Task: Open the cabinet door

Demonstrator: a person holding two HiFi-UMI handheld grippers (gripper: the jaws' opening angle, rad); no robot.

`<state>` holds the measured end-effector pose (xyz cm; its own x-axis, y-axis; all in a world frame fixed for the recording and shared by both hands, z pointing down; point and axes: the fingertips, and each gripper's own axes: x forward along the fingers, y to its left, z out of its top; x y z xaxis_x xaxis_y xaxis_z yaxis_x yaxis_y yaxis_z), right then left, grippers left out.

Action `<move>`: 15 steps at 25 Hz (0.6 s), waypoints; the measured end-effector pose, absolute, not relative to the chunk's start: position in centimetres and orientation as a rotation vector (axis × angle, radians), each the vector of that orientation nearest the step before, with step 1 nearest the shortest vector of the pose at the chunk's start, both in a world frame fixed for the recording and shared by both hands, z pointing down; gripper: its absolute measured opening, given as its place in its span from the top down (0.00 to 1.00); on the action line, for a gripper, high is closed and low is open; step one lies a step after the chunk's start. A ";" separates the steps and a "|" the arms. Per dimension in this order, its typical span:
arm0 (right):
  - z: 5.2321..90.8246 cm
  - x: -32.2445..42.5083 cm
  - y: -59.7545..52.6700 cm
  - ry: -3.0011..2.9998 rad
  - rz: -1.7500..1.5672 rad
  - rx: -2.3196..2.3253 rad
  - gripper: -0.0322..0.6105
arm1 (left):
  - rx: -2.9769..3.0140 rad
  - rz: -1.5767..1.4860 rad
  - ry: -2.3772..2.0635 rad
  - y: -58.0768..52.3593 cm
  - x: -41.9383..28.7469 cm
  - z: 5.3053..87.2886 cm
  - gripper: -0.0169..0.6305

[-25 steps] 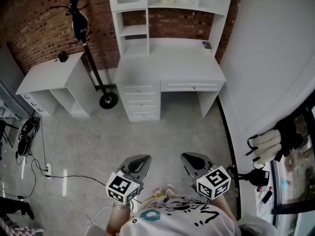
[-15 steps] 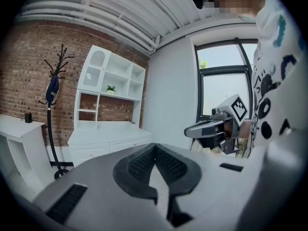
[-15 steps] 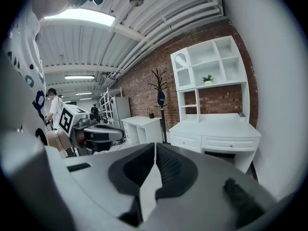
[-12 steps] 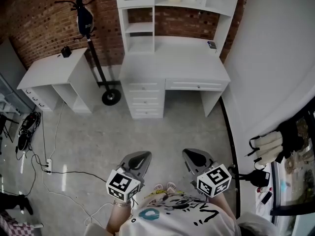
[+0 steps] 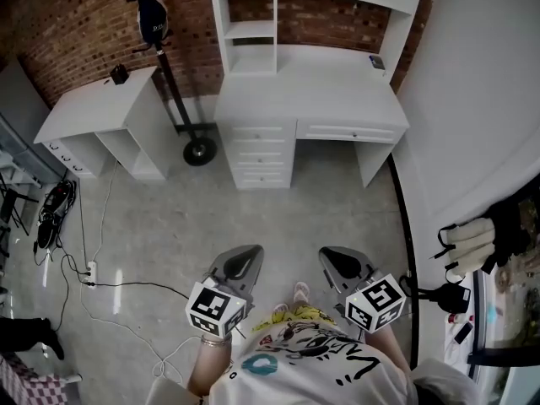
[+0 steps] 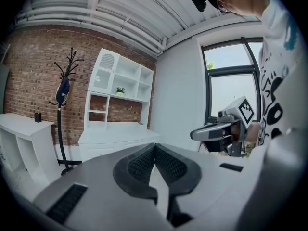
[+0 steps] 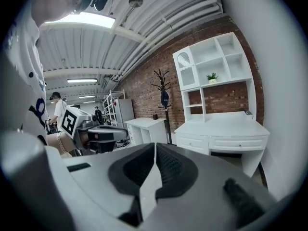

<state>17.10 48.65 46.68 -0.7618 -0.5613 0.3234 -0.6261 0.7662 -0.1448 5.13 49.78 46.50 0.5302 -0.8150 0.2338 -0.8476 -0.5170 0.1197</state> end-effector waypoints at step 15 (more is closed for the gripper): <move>48.2 17.0 37.8 -2.721 0.426 0.888 0.90 | 2.500 0.232 -1.451 40.0 5.1 47.7 0.95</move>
